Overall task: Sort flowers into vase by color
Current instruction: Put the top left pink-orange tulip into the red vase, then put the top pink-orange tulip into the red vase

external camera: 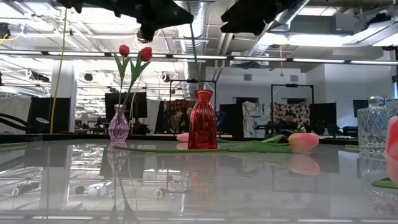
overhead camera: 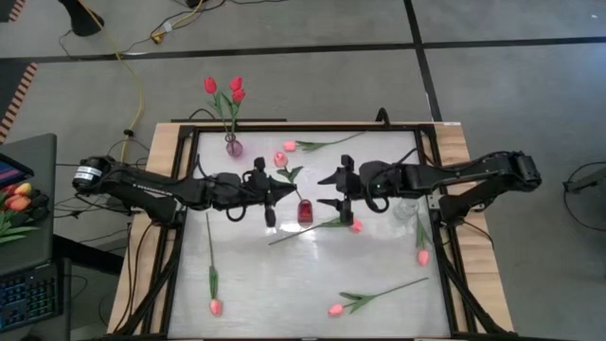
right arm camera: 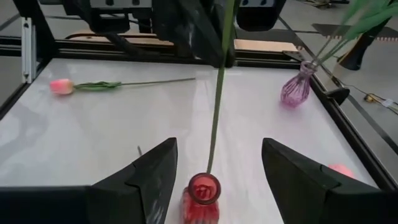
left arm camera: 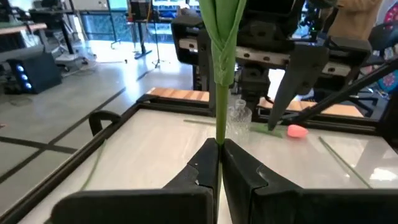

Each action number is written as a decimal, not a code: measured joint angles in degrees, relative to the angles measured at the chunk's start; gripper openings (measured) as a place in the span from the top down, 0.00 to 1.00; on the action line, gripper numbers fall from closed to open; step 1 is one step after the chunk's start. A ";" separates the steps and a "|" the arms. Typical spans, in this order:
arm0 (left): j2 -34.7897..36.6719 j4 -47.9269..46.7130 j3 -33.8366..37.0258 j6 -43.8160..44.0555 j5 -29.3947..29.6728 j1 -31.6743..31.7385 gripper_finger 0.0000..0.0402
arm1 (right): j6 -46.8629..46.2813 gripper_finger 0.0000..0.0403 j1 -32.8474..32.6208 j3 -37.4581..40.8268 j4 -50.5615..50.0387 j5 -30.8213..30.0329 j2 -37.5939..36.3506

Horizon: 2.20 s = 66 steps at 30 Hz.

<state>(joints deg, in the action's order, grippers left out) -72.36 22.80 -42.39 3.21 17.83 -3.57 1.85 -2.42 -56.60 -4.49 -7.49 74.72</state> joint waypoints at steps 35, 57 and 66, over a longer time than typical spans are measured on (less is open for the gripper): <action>-11.95 4.78 0.07 1.72 -1.02 0.15 1.00 | -3.73 0.36 -0.44 7.73 -0.87 -0.10 -2.77; -12.56 3.76 0.06 2.69 -1.52 0.15 0.86 | -10.56 0.36 -0.59 22.27 9.75 -1.81 -14.80; -4.31 -10.45 0.04 2.05 -1.09 0.15 0.67 | -10.89 0.36 -0.69 22.25 9.68 -1.68 -14.80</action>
<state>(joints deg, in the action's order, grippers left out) -76.67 12.35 -42.35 5.25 16.74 -3.42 -9.04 -3.11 -34.35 5.19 -9.17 59.92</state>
